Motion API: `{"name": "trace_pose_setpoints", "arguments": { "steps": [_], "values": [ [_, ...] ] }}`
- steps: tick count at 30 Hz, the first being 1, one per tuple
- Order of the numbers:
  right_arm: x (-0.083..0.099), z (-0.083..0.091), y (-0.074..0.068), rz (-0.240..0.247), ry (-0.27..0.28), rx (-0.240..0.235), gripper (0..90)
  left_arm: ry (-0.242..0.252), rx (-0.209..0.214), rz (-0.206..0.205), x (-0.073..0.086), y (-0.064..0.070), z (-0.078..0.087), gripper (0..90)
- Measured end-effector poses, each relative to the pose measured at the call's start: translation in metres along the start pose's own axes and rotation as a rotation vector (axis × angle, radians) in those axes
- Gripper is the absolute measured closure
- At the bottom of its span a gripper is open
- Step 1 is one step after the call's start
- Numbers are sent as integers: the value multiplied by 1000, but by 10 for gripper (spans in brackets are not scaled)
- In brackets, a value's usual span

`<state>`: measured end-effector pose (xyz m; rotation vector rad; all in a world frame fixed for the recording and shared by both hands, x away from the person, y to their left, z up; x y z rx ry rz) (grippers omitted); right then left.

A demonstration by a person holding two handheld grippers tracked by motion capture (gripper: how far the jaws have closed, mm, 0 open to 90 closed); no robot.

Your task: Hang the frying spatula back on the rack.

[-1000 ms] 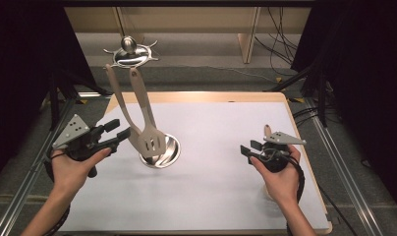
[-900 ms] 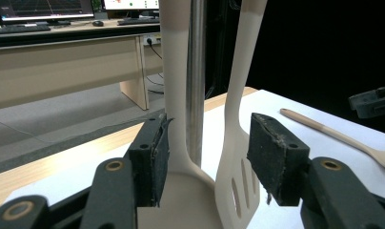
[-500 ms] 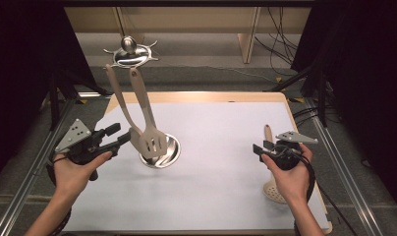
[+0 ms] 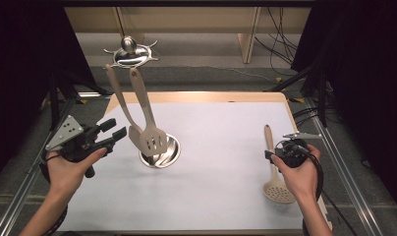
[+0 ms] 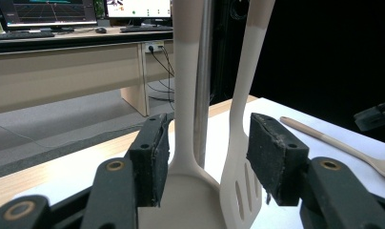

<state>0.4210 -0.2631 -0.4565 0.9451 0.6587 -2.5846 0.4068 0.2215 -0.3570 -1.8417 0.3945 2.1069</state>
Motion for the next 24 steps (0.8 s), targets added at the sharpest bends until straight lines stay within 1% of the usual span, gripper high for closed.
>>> {"name": "trace_pose_setpoints", "arguments": {
  "steps": [1,2,3,4,6,7,8,9,10,11,12,13,14,15,16,17,19,20,21,22,23,24],
  "values": [
    [2,-1,2,-6,-32,2,590,1,0,1,0,0,0,484],
    [2,-2,6,9,-49,13,599,-1,2,2,0,-1,1,484],
    [2,-4,9,9,-55,24,601,-1,2,4,0,0,2,484],
    [3,-4,12,2,-90,39,605,1,1,9,0,0,2,483],
    [4,-8,12,-40,-131,42,606,-8,-5,0,0,-2,4,482],
    [5,-9,11,-64,-156,45,606,1,-4,10,-1,-1,5,482],
    [5,-12,12,-69,-173,52,605,4,-6,11,-2,-2,5,482],
    [5,-16,14,-78,-195,63,605,-3,-10,9,-2,-3,5,481],
    [6,-20,16,-84,-200,65,603,-2,-12,10,-3,-3,5,481],
    [6,-20,16,-84,-200,65,603,-2,-12,10,-3,-3,5,481],
    [8,-24,21,-103,-245,103,600,6,-6,14,-4,-2,4,481],
    [9,-28,21,-128,-260,112,596,0,-4,7,-4,-1,4,480],
    [11,-28,22,-138,-286,108,594,-4,-1,6,-3,0,3,480],
    [13,-29,21,-186,-310,123,595,-7,0,5,-2,1,3,480],
    [13,-32,23,-194,-311,133,596,-5,4,8,-2,2,2,479],
    [14,-34,25,-197,-329,137,599,2,10,8,-2,3,2,479],
    [15,-40,27,-229,-342,148,606,-3,13,12,-1,4,2,478],
    [18,-39,29,-210,-387,136,612,-7,11,15,-1,4,1,478],
    [18,-42,30,-216,-392,151,610,-7,13,12,-1,4,1,477],
    [19,-43,33,-189,-412,156,615,-7,13,12,-1,4,1,478],
    [19,-44,34,-191,-418,161,621,-7,18,10,-2,6,0,478],
    [19,-44,34,-197,-428,154,629,-5,19,4,-2,6,0,478]
  ]
}}
Point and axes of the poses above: each handheld gripper's, and its own axes: z roughly backward along the jaws, x roughly out of its underside, y roughly to its right, the point moved 7 cm from there along -z, roughly forward along the jaws, and after that the axes turned 15 degrees about -x, right-handed, at the moved point
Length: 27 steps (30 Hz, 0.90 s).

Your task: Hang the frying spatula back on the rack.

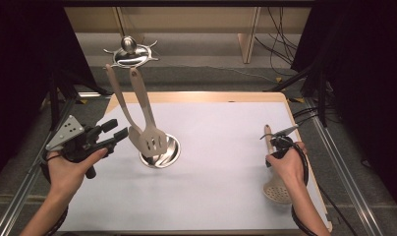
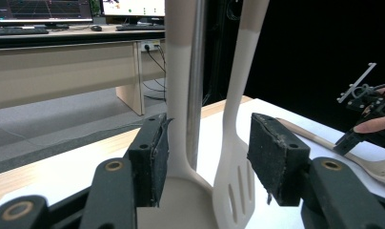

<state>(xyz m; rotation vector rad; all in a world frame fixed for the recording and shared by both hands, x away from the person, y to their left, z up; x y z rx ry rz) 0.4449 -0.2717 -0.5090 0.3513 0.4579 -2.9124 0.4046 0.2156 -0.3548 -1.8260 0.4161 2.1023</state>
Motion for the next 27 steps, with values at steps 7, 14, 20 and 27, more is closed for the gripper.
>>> {"name": "trace_pose_setpoints", "arguments": {
  "steps": [7,14,20,27],
  "values": [
    [2,-8,10,-26,-17,1,693,29,17,-10,-20,7,-1,608],
    [3,-7,11,-25,-7,-5,751,135,16,12,-89,16,3,821],
    [3,-7,10,-37,-6,10,753,143,-6,71,-126,24,8,889],
    [3,-7,10,-31,2,1,753,184,-35,4,-143,14,-3,893]
  ]
}}
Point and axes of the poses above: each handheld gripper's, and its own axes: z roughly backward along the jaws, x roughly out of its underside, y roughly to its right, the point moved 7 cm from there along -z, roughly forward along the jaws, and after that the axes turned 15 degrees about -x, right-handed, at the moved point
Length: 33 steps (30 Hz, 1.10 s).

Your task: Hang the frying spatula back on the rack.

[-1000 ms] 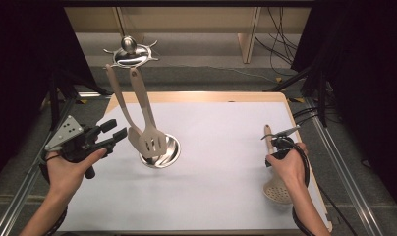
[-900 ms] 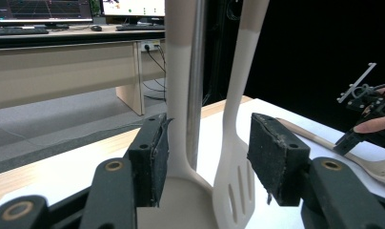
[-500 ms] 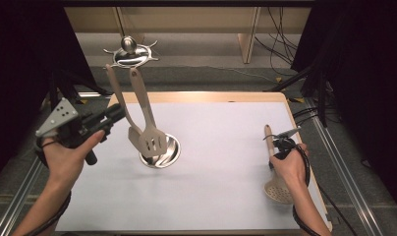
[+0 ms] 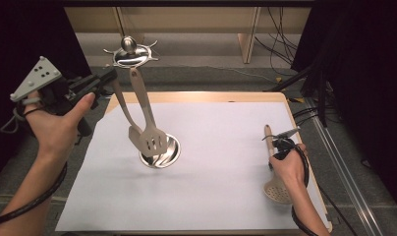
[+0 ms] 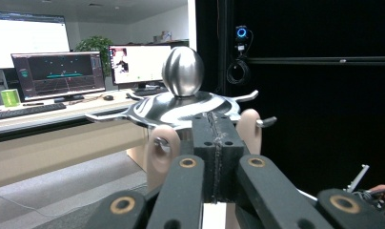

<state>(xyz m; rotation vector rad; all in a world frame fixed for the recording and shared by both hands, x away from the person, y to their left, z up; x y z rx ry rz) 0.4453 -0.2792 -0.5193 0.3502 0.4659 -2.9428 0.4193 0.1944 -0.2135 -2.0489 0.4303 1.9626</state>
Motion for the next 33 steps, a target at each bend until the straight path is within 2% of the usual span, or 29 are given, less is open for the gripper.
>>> {"name": "trace_pose_setpoints", "arguments": {
  "steps": [2,4,6,11,12,13,14,15,16,18,21,22,28,31,32,33],
  "values": [
    [0,0,0,-2,0,-2,753,-1,-12,-5,0,-3,-1,893],
    [1,0,-3,-42,1,-7,753,0,-12,7,1,-5,0,894],
    [1,0,-2,-23,-2,-3,753,0,-11,12,1,-6,0,894],
    [1,0,-2,-29,1,-7,753,-2,-16,3,0,-9,1,894],
    [0,-1,-1,-49,10,13,753,-1,-19,2,0,-10,1,894],
    [0,0,2,-8,17,11,753,-1,-29,2,-1,-14,2,894],
    [0,0,2,-8,17,11,753,-1,-29,2,-1,-14,2,894],
    [-2,-4,-6,-82,67,-22,753,1,-37,10,-2,-17,1,894],
    [0,-2,-1,-45,29,9,753,-1,-41,9,-2,-19,1,894],
    [-1,0,2,-9,11,20,753,-4,-53,9,-2,-23,0,894],
    [-1,-1,2,-7,10,21,753,-7,-63,12,-3,-28,-2,895],
    [-1,-2,-2,-38,23,-1,753,-11,-71,12,-3,-30,-4,894],
    [-2,-2,-2,-39,25,-1,753,-20,-85,0,-4,-34,-8,894],
    [-2,-2,-2,-38,26,0,755,-29,-105,-4,-4,-41,-13,894],
    [-1,-2,-7,-100,31,-9,755,-31,-106,-6,-4,-41,-14,894],
    [-1,-3,-6,-90,43,-11,756,-34,-108,-8,-4,-42,-15,894]
  ]
}}
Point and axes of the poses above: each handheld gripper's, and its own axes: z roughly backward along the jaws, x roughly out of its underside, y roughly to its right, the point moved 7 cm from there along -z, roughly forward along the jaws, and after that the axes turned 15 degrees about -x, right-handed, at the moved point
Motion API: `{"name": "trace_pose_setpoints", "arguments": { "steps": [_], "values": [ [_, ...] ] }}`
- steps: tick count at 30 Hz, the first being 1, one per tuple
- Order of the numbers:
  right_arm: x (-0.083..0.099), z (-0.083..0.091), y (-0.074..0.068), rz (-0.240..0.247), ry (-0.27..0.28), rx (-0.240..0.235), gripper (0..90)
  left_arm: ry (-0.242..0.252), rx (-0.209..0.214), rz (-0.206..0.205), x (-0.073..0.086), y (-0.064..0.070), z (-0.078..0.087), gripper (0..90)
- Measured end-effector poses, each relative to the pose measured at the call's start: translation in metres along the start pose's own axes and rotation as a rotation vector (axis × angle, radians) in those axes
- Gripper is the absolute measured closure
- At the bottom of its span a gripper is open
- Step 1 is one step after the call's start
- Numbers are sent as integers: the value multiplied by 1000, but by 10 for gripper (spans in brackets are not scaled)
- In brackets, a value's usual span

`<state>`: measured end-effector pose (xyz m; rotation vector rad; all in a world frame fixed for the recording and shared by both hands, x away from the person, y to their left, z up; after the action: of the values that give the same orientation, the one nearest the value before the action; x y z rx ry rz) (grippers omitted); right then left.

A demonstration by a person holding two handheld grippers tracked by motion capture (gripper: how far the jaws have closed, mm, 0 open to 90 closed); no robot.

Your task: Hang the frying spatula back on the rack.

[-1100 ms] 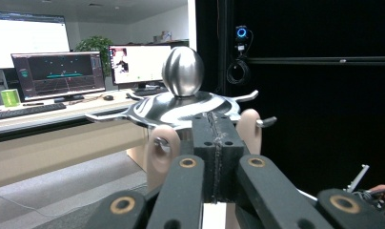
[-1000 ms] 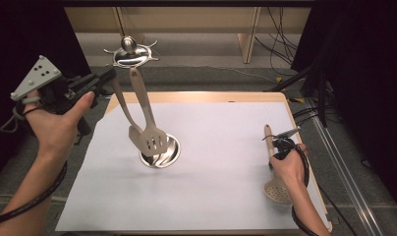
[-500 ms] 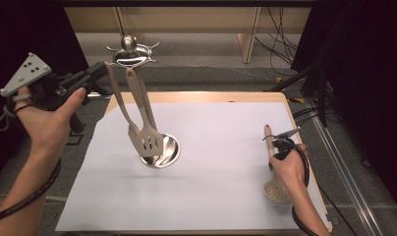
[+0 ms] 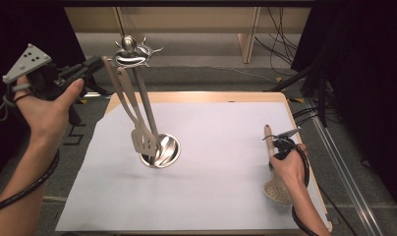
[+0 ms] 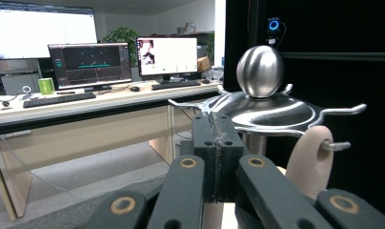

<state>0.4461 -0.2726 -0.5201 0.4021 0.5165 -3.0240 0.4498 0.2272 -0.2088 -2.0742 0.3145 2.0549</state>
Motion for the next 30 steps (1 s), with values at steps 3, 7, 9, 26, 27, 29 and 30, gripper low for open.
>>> {"name": "trace_pose_setpoints", "arguments": {
  "steps": [3,7,9,26,27,29,30],
  "values": [
    [-1,1,3,38,-8,-6,758,3,9,-5,-1,0,-3,894],
    [-1,3,3,12,-14,-12,766,1,10,-3,-1,-2,-6,891],
    [-1,3,4,-7,0,-18,776,5,-7,-5,0,-3,-3,884],
    [0,28,-15,75,237,-133,793,66,76,38,18,20,43,550],
    [-1,30,-13,165,263,-126,793,62,82,38,21,22,46,540],
    [0,35,-21,213,302,-131,793,60,97,36,25,27,50,534],
    [1,37,-26,228,317,-144,793,59,103,33,28,30,52,533]
  ]
}}
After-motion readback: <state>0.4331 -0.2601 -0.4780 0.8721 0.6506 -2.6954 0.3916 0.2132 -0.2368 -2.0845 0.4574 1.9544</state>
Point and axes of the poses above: each handheld gripper's, and its own axes: z roughly backward along the jaws, x roughly out of its underside, y roughly to its right, the point moved 7 cm from there along -z, roughly forward along the jaws, and after that the axes turned 15 degrees about -x, right-handed, at the moved point
